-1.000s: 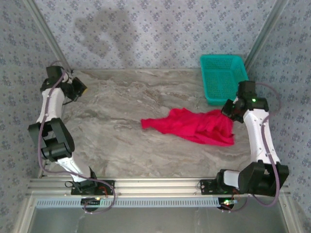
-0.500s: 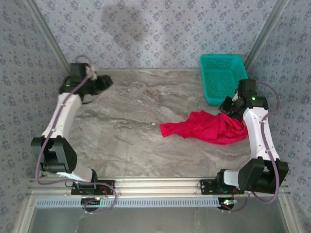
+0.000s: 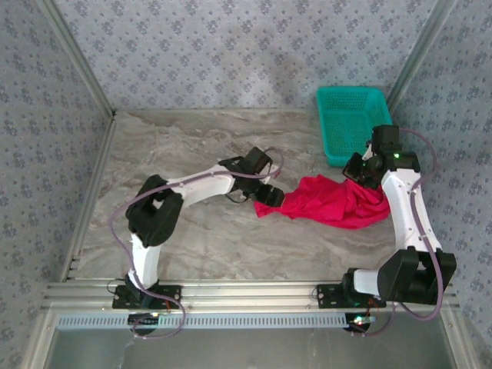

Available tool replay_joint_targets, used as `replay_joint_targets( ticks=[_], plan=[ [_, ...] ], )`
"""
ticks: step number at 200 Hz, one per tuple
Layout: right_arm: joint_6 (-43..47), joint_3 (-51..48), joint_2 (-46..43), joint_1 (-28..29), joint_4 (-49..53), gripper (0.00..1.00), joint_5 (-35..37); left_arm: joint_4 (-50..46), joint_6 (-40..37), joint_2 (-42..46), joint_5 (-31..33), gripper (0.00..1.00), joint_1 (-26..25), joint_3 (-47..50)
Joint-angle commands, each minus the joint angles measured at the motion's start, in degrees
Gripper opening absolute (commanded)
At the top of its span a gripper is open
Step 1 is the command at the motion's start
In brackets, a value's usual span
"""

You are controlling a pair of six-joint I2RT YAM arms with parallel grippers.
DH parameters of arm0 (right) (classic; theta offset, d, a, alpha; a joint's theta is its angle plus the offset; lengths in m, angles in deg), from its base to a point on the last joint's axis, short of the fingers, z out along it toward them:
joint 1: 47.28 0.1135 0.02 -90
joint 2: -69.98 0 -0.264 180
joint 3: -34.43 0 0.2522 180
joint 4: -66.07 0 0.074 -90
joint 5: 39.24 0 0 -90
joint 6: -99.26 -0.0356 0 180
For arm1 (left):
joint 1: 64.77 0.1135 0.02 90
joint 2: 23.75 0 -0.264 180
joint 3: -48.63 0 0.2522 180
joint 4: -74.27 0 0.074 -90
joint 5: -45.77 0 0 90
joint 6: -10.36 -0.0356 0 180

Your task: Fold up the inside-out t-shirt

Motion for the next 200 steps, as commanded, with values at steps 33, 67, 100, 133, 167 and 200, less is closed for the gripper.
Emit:
replay_joint_targets(
  ticks=[33, 67, 100, 133, 167, 200],
  plan=[
    [-0.2, -1.6, 0.3, 0.4, -0.6, 0.0, -1.6, -1.2, -3.6, -8.8, 0.3, 0.78, -2.3, -7.9],
    [-0.4, -1.3, 1.3, 0.6, -1.6, 0.0, -2.3, -1.5, -2.8, -10.8, -0.6, 0.22, -1.7, -7.2],
    [-0.4, 0.4, 1.4, 0.7, -0.6, 0.0, -2.1, -1.1, 1.0, -3.5, -4.6, 0.0, 4.7, -3.1],
    [-0.1, 1.5, 0.5, 0.3, 1.3, 0.0, -1.4, 0.7, 6.3, 11.6, -7.9, 0.0, 17.9, 5.3],
    [-0.1, 1.7, 0.4, -0.4, 2.4, 0.0, 1.6, -0.5, 7.3, 23.4, -10.0, 0.0, 30.1, 11.8],
    [0.1, 1.7, -0.3, -1.9, 3.3, 0.0, 5.5, -3.8, 7.0, 30.0, -11.3, 0.0, 41.6, 14.9]
  ],
)
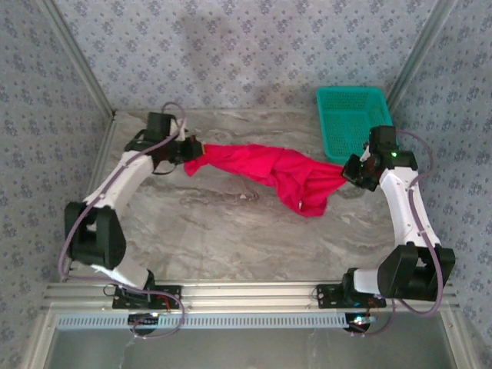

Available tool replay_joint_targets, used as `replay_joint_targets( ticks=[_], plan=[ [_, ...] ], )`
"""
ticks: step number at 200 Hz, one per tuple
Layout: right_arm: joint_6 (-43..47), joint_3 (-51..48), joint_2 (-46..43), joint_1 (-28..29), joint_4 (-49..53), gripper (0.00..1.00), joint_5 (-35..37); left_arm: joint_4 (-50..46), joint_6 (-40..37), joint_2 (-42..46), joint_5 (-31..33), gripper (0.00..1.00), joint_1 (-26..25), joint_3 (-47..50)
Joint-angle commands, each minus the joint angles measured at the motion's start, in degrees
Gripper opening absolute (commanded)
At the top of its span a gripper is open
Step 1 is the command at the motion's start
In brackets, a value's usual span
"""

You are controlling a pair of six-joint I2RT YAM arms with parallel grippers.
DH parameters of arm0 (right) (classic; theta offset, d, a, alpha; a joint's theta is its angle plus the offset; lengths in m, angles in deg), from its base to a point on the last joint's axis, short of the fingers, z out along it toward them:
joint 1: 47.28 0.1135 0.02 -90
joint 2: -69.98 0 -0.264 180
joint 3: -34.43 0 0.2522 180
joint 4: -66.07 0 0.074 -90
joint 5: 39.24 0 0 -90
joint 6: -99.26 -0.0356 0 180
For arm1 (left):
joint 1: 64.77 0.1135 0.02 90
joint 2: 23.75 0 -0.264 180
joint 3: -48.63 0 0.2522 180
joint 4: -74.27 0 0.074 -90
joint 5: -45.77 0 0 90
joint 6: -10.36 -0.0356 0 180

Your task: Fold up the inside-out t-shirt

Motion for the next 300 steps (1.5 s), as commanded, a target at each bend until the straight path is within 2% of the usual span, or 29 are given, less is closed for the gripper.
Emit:
replay_joint_targets(
  ticks=[1, 28, 43, 75, 110, 123, 129, 144, 164, 183, 207, 237, 256, 275, 283, 295, 300],
  plan=[
    [0.1, 1.9, -1.6, -1.9, 2.4, 0.0, 5.3, -4.1, 0.7, 3.1, -2.2, 0.0, 6.0, 2.9],
    [0.0, 1.8, -2.5, -3.2, 2.4, 0.0, 5.6, -4.7, 3.0, 9.4, -2.8, 0.0, 15.6, 5.1],
    [-0.3, 1.8, -2.5, -3.1, 1.5, 0.0, 5.3, -2.6, 4.9, 12.5, -3.1, 0.0, 17.3, 7.2],
    [-1.8, 2.9, -1.4, 1.4, 0.5, 0.0, 1.1, -2.3, 6.2, 12.2, -4.5, 0.0, 13.9, 7.8],
    [-3.3, 3.9, 5.4, 6.4, -4.2, 0.0, -2.1, 2.0, 8.3, 6.2, -0.7, 0.0, 4.8, 10.5],
    [-3.6, 4.6, 10.5, 6.3, -6.2, 0.18, -3.6, 3.6, 9.4, 2.2, -0.5, 0.0, 2.7, 10.8],
    [-2.4, 5.6, 13.4, 6.2, -6.7, 0.3, -3.8, 4.3, 9.8, 0.6, -0.5, 0.0, 2.1, 10.8],
    [-0.6, 7.6, 17.9, 7.5, -5.8, 0.48, -2.1, 5.4, 10.6, -2.6, -0.5, 0.0, 1.3, 10.8],
    [-0.4, 4.9, 17.1, 11.9, -7.6, 0.62, -1.9, 6.8, 11.1, -3.6, 0.3, 0.0, 0.6, 11.8],
    [-0.9, 1.1, 15.8, 15.7, -11.5, 0.64, -4.6, 7.5, 11.2, -3.9, 0.3, 0.0, 0.4, 12.6],
    [-1.7, -0.6, 17.7, 20.0, -15.1, 0.62, -5.1, 7.1, 10.9, -4.6, 0.1, 0.0, 0.4, 12.5],
    [-2.5, 0.8, 23.4, 22.0, -16.1, 0.6, -7.2, 6.6, 10.9, -4.7, 0.2, 0.0, 0.4, 12.2],
    [-3.8, 1.1, 26.2, 23.3, -17.1, 0.55, -9.1, 5.9, 11.0, -4.6, 0.4, 0.0, 0.6, 11.9],
    [-5.0, 1.8, 28.1, 23.8, -17.1, 0.4, -10.1, 5.5, 11.1, -4.3, 0.3, 0.0, 0.9, 11.5],
    [-5.2, 2.4, 28.4, 23.8, -16.4, 0.29, -10.3, 5.3, 11.1, -4.3, 0.2, 0.0, 1.1, 11.2],
    [-5.2, 4.1, 28.3, 23.5, -14.1, 0.06, -10.1, 5.0, 11.2, -4.1, -0.4, 0.0, 2.0, 10.8],
    [-4.7, 5.2, 28.0, 23.4, -12.7, 0.0, -9.7, 4.7, 11.2, -3.9, -0.6, 0.0, 2.6, 10.5]
  ],
)
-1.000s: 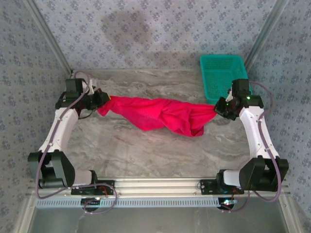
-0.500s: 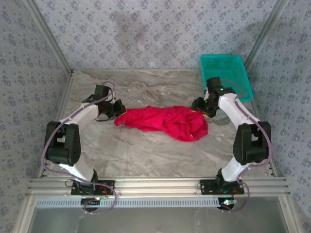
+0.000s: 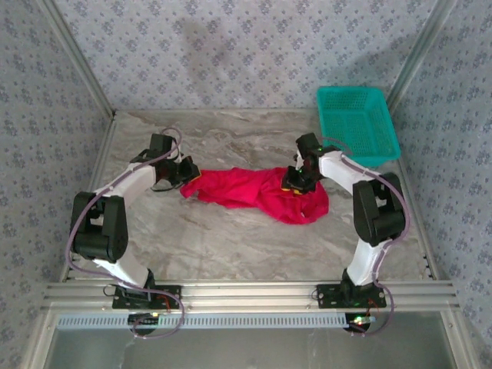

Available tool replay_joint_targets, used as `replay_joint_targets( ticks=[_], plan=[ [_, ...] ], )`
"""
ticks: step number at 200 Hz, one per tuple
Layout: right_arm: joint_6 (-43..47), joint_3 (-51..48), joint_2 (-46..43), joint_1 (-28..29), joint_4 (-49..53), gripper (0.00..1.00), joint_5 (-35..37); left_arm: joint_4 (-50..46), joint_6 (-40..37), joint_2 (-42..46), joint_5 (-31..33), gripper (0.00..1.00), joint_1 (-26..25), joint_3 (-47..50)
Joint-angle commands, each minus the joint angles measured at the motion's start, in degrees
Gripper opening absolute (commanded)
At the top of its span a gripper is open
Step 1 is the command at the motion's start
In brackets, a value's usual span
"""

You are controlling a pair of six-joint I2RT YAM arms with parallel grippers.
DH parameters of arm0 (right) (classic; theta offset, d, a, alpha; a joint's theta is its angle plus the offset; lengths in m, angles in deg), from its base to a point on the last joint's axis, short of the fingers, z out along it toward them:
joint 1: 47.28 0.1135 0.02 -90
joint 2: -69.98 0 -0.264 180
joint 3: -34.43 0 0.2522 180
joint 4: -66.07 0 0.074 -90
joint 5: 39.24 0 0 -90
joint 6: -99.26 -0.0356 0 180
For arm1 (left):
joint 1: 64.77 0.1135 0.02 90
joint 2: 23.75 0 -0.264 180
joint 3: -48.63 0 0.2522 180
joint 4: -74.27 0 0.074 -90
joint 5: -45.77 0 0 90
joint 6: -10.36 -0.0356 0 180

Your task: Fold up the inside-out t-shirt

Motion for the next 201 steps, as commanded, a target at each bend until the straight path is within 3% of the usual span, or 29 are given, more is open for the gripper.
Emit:
replay_joint_targets(
  ticks=[1, 45, 61, 85, 99, 108, 136, 157, 201],
  plan=[
    [-0.5, 4.7, -0.4, -0.1, 3.9, 0.0, -1.1, -1.4, 0.5, 0.9, -0.5, 0.0, 1.6, -2.1],
    [4.0, 12.4, -8.7, -5.1, 14.5, 0.0, 6.7, -5.8, -0.1, 6.6, 1.6, 0.0, 12.3, -1.1],
    [4.0, 10.4, -11.4, -8.0, 14.2, 0.0, 6.5, -6.9, -0.6, 8.7, 2.9, 0.0, 15.4, 0.6],
    [3.4, 7.2, -11.1, -9.6, 10.9, 0.0, 3.3, -6.2, -0.5, 9.6, 3.8, 0.0, 16.2, 3.2],
    [3.1, 7.0, -9.3, -9.1, 9.4, 0.0, 2.4, -5.7, -0.4, 9.0, 3.7, 0.06, 15.4, 3.6],
    [2.8, 7.2, -8.2, -8.3, 8.4, 0.0, 1.5, -6.6, -1.2, 8.5, 4.9, 0.18, 14.5, 3.1],
    [2.8, 9.4, -4.6, -6.7, 7.4, 0.0, -0.6, -12.3, -6.7, 8.9, 16.0, 0.44, 8.5, -1.4],
    [3.1, 10.5, -3.0, -6.7, 7.7, 0.0, -1.4, -11.5, -11.5, 11.9, 24.9, 0.57, -0.6, -2.7],
    [3.0, 10.9, -2.5, -6.9, 7.9, 0.0, -1.9, 5.2, -15.5, 9.0, 12.3, 0.63, -20.6, 0.4]
  ],
)
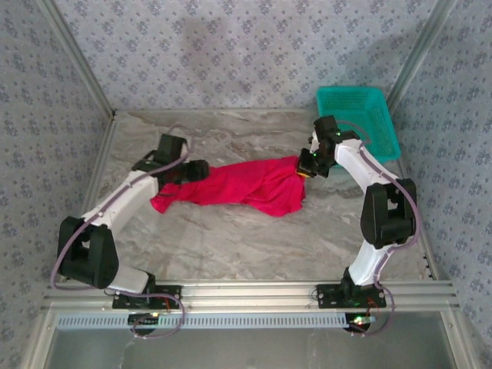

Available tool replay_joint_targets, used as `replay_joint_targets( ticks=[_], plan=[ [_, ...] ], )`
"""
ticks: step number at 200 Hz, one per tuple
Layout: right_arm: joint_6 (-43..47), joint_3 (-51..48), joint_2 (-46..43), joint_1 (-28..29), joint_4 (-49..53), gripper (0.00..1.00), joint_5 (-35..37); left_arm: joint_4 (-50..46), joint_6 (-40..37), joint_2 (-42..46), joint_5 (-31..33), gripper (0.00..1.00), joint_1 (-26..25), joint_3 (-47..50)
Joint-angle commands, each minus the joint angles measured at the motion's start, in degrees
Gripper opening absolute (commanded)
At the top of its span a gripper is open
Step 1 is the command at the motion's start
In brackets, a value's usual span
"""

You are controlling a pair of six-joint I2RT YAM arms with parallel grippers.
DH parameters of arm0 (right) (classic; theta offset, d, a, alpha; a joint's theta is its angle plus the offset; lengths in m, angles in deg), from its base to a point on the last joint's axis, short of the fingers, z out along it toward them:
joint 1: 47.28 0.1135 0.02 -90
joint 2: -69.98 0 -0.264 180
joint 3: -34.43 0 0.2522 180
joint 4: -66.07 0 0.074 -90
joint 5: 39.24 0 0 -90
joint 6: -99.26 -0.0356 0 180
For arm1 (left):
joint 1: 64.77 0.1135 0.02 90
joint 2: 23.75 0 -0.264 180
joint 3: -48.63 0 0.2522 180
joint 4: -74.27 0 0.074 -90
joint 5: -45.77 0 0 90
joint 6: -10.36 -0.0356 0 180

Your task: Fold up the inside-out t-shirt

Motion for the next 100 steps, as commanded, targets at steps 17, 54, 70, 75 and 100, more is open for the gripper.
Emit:
replay_joint_targets(
  ticks=[17, 54, 70, 75, 100],
  plan=[
    [0.6, 2.1, 0.4, -0.2, 0.5, 0.0, -1.3, 8.7, -6.9, -8.0, -4.3, 0.64, -13.3, -2.8],
    [0.8, 1.7, -0.2, -0.2, 1.2, 0.0, -1.3, 5.3, -9.3, -21.3, -1.9, 0.66, -17.2, -12.3],
    [1.0, 1.3, -0.9, -0.5, 1.6, 0.0, -1.4, 2.3, -10.2, -25.5, -0.2, 0.59, -17.4, -15.9],
    [1.0, 1.2, -1.2, -0.6, 1.7, 0.0, -1.4, 1.2, -10.6, -26.4, 0.6, 0.53, -17.4, -17.0],
    [2.0, 0.6, -2.3, -1.8, 2.9, 0.0, -0.2, -4.6, -12.2, -26.3, 4.7, 0.08, -15.5, -20.5]
  ],
)
